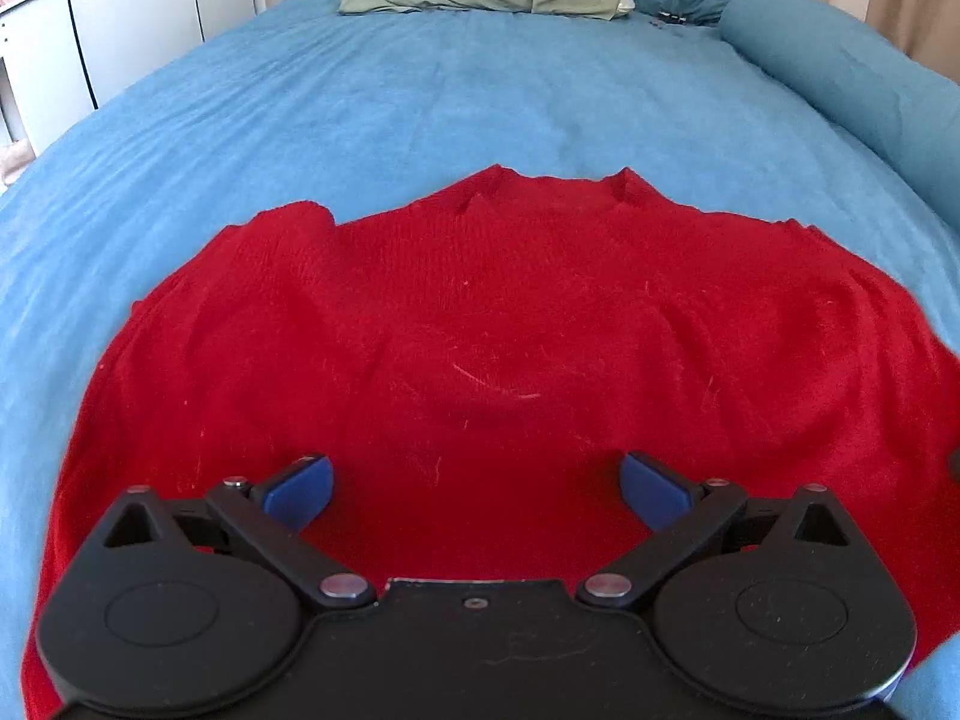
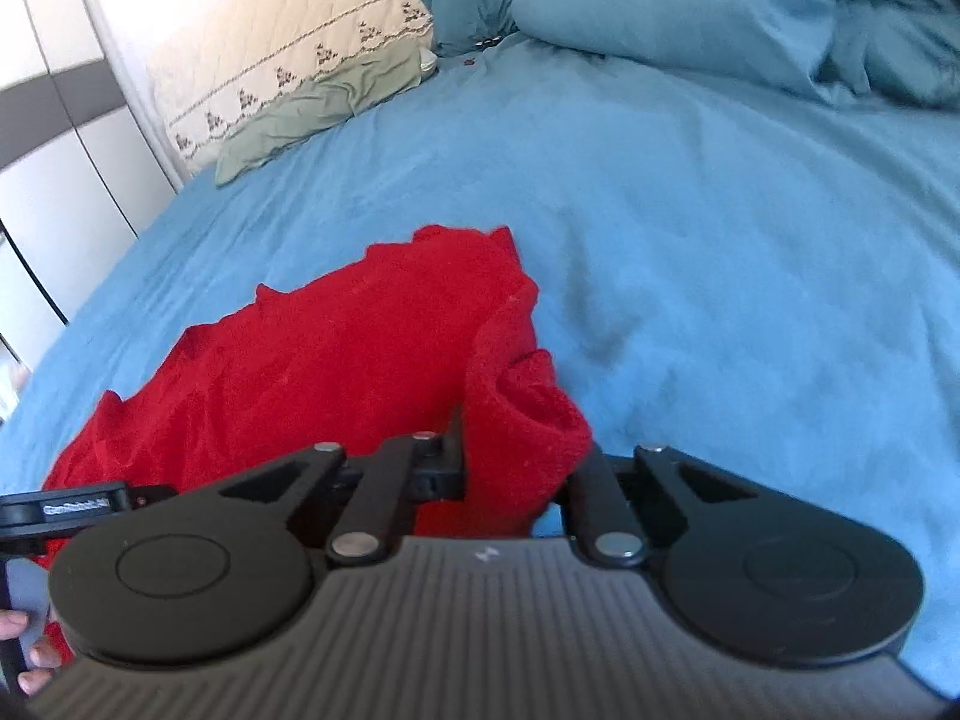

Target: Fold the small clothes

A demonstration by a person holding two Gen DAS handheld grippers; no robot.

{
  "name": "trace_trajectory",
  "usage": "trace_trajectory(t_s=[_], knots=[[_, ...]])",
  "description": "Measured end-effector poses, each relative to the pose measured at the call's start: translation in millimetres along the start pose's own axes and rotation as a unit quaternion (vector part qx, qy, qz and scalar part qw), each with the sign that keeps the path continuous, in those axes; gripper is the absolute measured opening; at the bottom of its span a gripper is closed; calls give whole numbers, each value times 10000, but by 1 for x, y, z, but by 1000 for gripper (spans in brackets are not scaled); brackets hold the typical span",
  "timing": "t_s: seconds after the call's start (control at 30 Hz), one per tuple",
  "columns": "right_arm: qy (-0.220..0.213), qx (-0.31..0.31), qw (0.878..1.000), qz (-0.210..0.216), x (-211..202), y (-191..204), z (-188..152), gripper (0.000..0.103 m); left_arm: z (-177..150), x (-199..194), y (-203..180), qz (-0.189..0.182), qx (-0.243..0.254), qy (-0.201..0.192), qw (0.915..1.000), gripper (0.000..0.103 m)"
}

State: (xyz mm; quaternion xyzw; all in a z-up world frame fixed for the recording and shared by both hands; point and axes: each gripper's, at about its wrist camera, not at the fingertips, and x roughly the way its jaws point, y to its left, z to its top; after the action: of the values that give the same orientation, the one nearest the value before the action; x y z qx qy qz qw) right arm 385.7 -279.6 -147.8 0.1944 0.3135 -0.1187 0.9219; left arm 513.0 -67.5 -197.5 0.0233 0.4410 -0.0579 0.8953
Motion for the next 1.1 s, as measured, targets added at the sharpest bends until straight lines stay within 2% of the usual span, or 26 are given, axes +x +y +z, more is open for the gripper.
trace_trajectory(t_s=[0.1,0.17,0.23,0.3,0.37,0.47,0.5,0.57,0.63,0.7,0.73,0.77,0.83,0.9,1.0,1.03,1.1], knots=[[-89,-242,9996,113,-10,30,22,24,3,3,2,5,12,74,10000,103],[-116,-476,9982,356,-15,62,39,24,4,-1,7,-107,-22,103,9999,103],[-60,-736,9939,815,-19,102,53,23,2,-13,23,-116,-175,69,9998,102],[73,-1140,9841,1359,-21,147,59,23,-6,-33,45,-19,-392,-63,9992,102],[285,-1739,9627,2055,-20,199,53,23,-20,-50,74,123,-557,-135,9983,102],[901,-2555,9177,2907,-6,260,19,22,-46,-64,112,489,-577,-119,9971,102],[1152,-2770,9057,2995,4,275,3,22,-56,-66,122,629,-581,-82,9963,102],[1615,-3141,8878,2950,28,298,-32,22,-72,-67,136,660,-623,-24,9959,102],[1906,-3235,8794,2927,46,304,-53,23,-88,-69,145,477,-762,-138,9959,103],[1945,-3242,8786,2918,49,303,-57,27,-90,-71,145,432,-616,-177,9970,103],[1903,-3232,8796,2927,46,302,-55,41,-87,-71,144,444,-531,-124,9975,103],[1874,-3218,8790,2979,42,300,-52,69,-84,-74,144,434,-491,-133,9978,103],[1550,-3204,8823,3079,23,292,-40,98,-85,-80,144,397,-472,-144,9980,103],[1157,-3251,8874,3058,1,278,-25,99,-87,-87,147,309,-468,-220,9982,103],[561,-3228,9068,2652,-30,243,-6,102,-92,-97,155,25,-507,-380,9980,103],[369,-3240,9133,2438,-41,227,-7,103,-93,-101,156,-52,-522,-433,9977,103],[254,-3329,9194,2080,-50,200,-18,103,-92,-108,159,-222,-559,-568,9966,103]])
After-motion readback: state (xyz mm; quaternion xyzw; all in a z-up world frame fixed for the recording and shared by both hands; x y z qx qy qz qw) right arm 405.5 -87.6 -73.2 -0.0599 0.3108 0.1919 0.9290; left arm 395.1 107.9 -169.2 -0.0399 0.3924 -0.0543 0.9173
